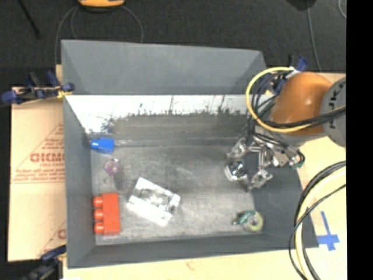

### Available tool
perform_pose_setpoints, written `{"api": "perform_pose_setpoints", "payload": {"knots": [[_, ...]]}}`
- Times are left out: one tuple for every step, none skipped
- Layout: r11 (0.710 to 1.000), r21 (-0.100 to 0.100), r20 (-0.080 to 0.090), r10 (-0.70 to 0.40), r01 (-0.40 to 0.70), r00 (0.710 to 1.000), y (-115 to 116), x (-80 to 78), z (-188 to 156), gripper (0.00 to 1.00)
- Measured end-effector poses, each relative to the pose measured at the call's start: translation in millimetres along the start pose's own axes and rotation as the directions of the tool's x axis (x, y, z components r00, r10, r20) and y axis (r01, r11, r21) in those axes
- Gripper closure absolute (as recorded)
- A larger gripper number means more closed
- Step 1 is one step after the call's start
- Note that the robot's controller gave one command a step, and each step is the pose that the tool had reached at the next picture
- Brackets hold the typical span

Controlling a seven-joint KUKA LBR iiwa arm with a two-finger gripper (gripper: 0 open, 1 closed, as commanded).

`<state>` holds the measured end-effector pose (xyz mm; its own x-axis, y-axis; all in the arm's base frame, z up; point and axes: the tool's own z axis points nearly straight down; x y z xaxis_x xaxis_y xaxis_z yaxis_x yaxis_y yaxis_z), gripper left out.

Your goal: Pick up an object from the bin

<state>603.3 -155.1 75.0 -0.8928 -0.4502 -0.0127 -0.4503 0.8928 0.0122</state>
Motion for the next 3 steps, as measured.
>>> {"api": "perform_pose_setpoints", "payload": {"knots": [[0.997,0.009,0.005,0.073,-0.073,0.997,0.7,3.9,-0.7,0.0],[0.997,0.013,-0.003,0.073,-0.073,0.997,-2.1,6.2,-3.4,1.0],[0.997,0.019,-0.003,0.071,-0.071,0.997,-3.5,3.2,-51.4,1.0]]}}
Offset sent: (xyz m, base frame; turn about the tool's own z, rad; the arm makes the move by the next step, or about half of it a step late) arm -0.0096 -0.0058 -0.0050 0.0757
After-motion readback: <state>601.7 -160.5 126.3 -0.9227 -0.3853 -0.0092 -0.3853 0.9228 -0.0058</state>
